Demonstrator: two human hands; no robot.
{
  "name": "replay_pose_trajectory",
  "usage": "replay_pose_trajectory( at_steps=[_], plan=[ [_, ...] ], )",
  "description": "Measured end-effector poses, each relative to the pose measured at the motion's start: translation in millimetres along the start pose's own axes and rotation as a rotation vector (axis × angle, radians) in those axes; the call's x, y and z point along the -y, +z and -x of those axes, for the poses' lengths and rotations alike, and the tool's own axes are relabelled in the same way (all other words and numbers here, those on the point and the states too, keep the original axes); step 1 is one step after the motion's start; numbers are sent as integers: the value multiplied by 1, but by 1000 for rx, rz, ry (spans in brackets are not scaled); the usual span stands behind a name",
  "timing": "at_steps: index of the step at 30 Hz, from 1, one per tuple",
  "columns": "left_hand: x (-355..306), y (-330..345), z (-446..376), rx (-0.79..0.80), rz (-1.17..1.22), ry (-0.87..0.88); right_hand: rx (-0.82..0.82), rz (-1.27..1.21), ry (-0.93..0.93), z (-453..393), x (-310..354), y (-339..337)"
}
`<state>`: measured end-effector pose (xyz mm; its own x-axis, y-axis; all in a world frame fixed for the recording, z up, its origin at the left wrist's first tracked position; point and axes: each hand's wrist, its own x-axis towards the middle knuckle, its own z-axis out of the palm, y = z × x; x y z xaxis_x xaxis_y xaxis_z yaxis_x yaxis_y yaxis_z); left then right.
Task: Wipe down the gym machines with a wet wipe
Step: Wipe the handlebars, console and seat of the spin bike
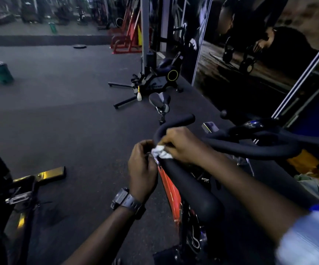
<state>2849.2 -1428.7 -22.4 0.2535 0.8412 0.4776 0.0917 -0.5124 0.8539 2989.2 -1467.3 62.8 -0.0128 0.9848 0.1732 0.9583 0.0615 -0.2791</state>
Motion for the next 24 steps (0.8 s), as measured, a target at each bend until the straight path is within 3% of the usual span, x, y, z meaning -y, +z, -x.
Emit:
replay_pose_trajectory(
  at_steps=[5, 9, 12, 17, 20, 24],
  plan=[
    [-2, -6, -1, 59, -18, 1, -53, -120, 37, 8, 1, 7],
    [-8, -6, 3, 148, -24, 46, -52, -531, 168, 82, 0, -17],
    [-15, -6, 5, 208, -122, 142, -207, -771, 230, 127, 10, -14],
    [-36, -10, 15, 250, -92, 120, -564, -1102, 192, 185, 49, -5],
    [-41, -16, 22, 303, -30, 106, -690, -1183, 215, 181, 54, 13],
    [-46, -19, 24, 325, -17, 95, -647, -1113, 250, 135, 33, 26]
  ],
)
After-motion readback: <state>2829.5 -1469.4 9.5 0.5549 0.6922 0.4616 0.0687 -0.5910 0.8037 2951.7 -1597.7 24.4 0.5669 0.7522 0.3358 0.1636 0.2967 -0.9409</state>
